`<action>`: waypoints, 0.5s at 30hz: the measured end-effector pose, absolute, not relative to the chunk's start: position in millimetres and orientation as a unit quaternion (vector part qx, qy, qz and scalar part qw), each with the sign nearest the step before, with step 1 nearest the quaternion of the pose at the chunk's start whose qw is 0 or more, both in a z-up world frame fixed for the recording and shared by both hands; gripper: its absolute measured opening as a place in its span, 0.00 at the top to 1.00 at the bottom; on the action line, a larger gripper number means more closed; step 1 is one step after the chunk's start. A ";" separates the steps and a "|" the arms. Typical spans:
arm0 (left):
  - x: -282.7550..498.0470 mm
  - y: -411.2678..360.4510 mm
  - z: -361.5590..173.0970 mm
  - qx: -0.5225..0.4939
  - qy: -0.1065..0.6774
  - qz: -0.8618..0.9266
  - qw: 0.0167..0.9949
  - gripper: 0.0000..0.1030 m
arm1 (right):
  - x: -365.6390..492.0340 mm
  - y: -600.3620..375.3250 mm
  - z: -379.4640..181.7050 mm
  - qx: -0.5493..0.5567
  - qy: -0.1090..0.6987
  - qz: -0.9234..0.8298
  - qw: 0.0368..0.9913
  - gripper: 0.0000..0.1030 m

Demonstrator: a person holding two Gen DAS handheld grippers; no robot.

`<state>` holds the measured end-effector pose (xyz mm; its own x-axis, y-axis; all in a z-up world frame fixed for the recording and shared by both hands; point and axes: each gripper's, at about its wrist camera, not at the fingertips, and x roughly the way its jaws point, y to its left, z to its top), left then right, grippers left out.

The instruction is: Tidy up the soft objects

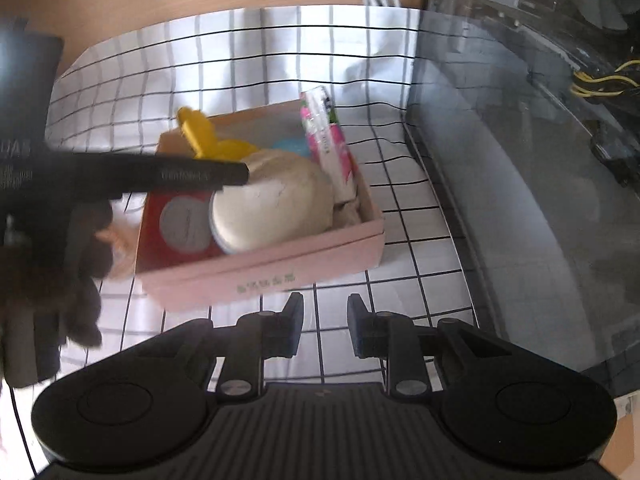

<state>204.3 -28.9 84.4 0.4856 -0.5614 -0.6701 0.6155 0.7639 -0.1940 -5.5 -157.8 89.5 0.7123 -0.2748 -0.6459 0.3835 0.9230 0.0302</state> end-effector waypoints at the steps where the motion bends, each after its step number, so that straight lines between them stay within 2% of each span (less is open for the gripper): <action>1: 198.9 -23.3 87.6 0.028 0.365 -0.335 0.868 0.68 | -6.1 -160.4 87.8 0.080 0.333 -0.169 0.924 0.75; 4: 173.6 -2.3 101.1 0.000 0.340 -0.303 0.890 0.68 | -7.4 -169.9 77.2 0.071 0.330 -0.123 0.933 0.66; 6: 144.1 20.0 106.2 -0.029 0.324 -0.273 0.905 0.68 | -9.8 -171.0 69.8 0.052 0.325 -0.093 0.940 0.50; 8: 108.0 43.4 99.9 -0.055 0.312 -0.239 0.918 0.68 | -14.2 -169.1 60.0 0.022 0.313 -0.063 0.947 0.37; 9: 89.4 52.2 92.8 -0.059 0.311 -0.210 0.925 0.68 | -16.2 -166.6 55.2 0.008 0.307 -0.053 0.950 0.34; 15: 33.7 66.3 40.6 -0.045 0.360 -0.079 0.929 0.68 | 4.1 -160.9 18.0 -0.021 0.335 0.008 0.942 0.31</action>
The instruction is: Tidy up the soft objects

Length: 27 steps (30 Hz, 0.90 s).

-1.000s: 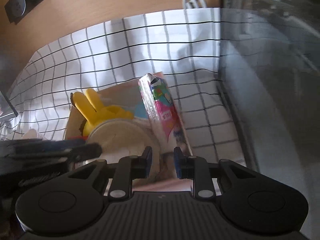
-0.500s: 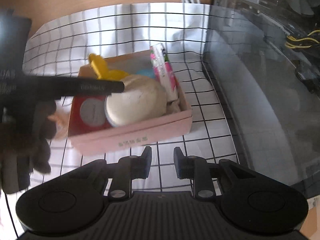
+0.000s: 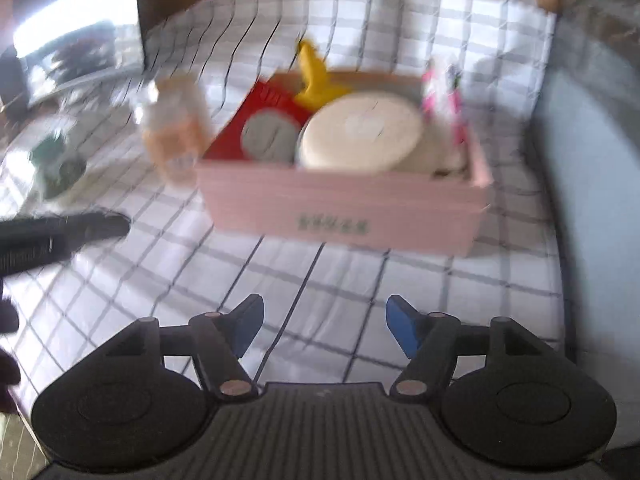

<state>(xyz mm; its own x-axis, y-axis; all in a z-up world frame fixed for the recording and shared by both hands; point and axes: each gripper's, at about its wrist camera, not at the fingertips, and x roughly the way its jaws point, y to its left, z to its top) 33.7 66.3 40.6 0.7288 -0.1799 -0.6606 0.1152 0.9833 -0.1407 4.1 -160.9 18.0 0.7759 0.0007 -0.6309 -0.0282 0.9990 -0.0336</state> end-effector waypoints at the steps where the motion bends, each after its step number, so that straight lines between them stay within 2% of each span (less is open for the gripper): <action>1: 28.5 64.1 33.8 -0.040 0.367 -0.063 0.927 0.68 | 4.4 -160.0 14.3 -0.027 0.325 0.013 0.945 0.28; 3: 22.6 58.5 25.0 -0.031 0.379 -0.044 0.924 0.68 | 5.7 -157.2 9.0 -0.043 0.319 0.014 0.947 0.15; 4: 19.7 55.7 21.8 -0.031 0.378 -0.038 0.925 0.67 | 5.4 -155.1 6.2 -0.053 0.313 0.016 0.948 0.13; 6: 14.7 45.2 19.5 -0.017 0.362 -0.031 0.931 0.61 | 7.4 -152.9 2.9 -0.069 0.306 0.008 0.950 0.02; 7: 14.3 39.9 19.1 -0.011 0.358 -0.028 0.933 0.56 | 8.5 -155.2 1.4 -0.067 0.306 0.002 0.950 0.00; 8: 14.4 33.4 17.7 -0.003 0.352 -0.026 0.935 0.53 | 8.9 -160.3 0.0 -0.056 0.300 0.005 0.952 0.00; 14: 16.1 8.5 10.3 0.001 0.326 -0.016 0.945 0.51 | 11.6 -173.4 -1.8 -0.057 0.277 0.005 0.959 0.00; 27: 11.2 -2.7 4.6 -0.005 0.309 -0.006 0.951 0.51 | 8.4 -179.0 -9.4 -0.050 0.239 -0.001 0.970 0.00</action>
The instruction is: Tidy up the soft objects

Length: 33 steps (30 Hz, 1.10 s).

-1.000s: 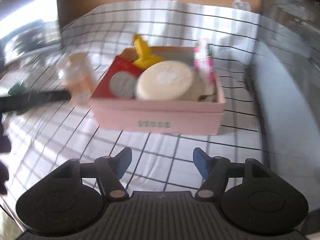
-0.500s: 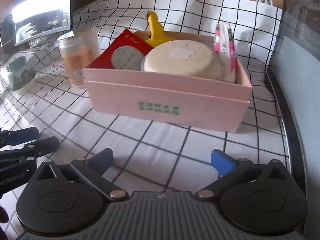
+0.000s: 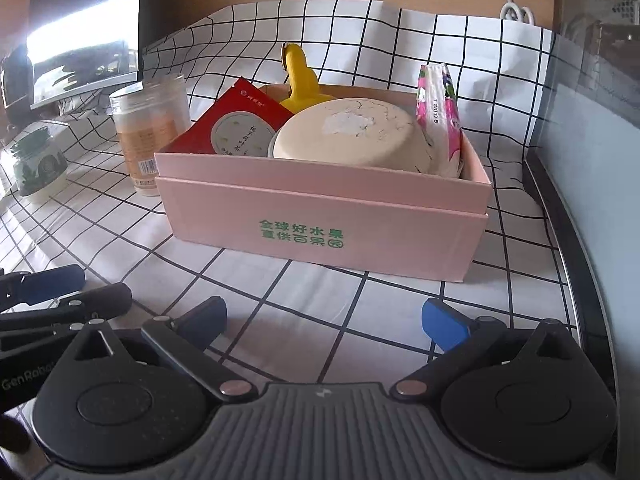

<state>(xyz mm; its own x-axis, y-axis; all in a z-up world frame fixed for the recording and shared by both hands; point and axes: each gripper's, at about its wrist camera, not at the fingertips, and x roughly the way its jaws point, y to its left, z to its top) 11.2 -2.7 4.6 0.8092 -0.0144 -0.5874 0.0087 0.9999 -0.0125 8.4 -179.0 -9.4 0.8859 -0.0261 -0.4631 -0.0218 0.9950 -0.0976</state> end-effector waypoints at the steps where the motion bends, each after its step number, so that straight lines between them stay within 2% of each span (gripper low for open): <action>1: 10.1 -3.2 4.2 -0.002 0.307 -0.007 0.952 0.51 | 8.0 -179.4 -9.2 -0.049 0.239 -0.001 0.970 0.00; 33: 16.2 -1.4 5.1 -0.006 0.315 -0.009 0.949 0.51 | 4.3 -179.7 -9.7 -0.052 0.239 0.004 0.970 0.00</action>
